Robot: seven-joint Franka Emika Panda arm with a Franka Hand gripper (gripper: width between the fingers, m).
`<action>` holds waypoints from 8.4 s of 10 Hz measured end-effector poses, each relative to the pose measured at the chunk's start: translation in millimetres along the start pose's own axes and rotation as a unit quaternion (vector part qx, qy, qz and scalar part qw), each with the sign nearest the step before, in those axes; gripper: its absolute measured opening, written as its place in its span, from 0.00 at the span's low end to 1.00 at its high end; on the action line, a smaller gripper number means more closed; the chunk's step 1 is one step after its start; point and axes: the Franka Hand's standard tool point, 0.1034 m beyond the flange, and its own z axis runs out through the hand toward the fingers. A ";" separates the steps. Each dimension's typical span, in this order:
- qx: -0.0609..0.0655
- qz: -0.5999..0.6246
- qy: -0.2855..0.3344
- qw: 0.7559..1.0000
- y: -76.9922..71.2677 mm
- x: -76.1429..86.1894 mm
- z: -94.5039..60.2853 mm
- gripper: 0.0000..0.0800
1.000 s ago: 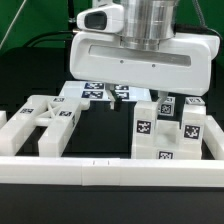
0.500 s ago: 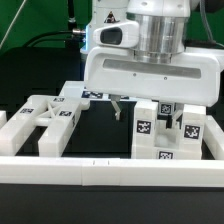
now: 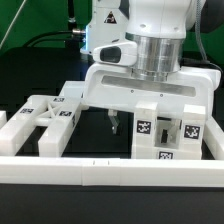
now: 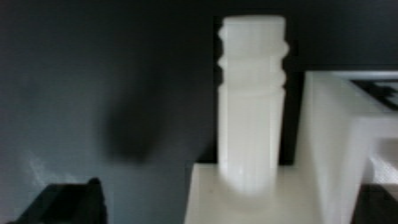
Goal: Assemble chair
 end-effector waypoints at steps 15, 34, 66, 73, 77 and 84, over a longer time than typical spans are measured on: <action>0.006 -0.001 -0.066 0.998 36.1 16.8 -47.7 0.41; -0.036 0.054 -0.554 0.830 67.3 -24.3 -52.8 0.41; 0.049 -0.042 -0.085 0.994 142.9 66.1 -32.0 0.81; 0.038 -0.079 -0.076 0.993 143.0 51.8 5.2 0.81; 0.032 -0.081 -0.070 0.994 136.9 45.8 15.0 0.81; 0.032 -0.072 -0.069 0.995 146.9 47.8 11.7 0.36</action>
Offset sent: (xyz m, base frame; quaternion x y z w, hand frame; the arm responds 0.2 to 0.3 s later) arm -0.0014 0.0018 -0.0033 0.0008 0.0018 0.0018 1.0000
